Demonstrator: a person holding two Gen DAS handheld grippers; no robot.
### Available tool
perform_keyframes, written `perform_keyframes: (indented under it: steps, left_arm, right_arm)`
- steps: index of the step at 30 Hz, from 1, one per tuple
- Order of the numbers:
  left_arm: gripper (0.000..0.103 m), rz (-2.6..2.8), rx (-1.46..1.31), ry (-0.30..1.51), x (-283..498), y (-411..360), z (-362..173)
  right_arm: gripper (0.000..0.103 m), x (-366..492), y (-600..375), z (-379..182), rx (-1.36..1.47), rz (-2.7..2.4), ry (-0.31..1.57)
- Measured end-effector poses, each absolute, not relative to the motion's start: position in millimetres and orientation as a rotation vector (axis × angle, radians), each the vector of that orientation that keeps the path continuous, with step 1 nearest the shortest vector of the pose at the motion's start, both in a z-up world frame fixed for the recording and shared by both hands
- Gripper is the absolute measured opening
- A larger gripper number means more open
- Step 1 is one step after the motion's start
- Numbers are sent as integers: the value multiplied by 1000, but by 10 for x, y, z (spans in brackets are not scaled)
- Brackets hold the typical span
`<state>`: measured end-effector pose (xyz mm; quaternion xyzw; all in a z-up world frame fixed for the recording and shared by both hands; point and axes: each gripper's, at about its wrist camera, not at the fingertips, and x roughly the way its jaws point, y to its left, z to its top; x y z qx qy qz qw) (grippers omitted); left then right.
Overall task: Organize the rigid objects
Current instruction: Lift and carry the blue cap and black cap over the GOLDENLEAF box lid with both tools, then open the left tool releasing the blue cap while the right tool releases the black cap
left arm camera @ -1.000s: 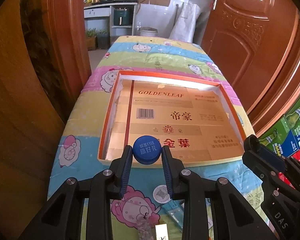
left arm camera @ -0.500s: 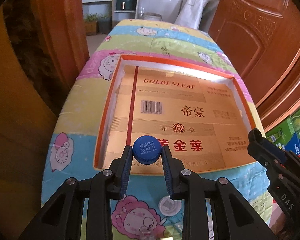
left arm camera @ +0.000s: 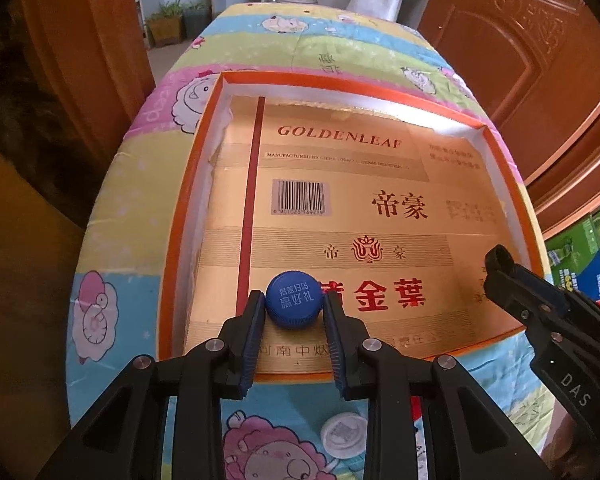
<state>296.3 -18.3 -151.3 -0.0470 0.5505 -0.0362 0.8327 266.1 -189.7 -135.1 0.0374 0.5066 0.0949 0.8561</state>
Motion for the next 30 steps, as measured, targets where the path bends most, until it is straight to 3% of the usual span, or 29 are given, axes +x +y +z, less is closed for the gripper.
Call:
perform_keyframes:
  steps: [30]
  left_arm:
    - [31,-137,-185,1024,2795,-50,-1537]
  right_arm:
    - [31,2665,-1782,-1499,-3,174,1041]
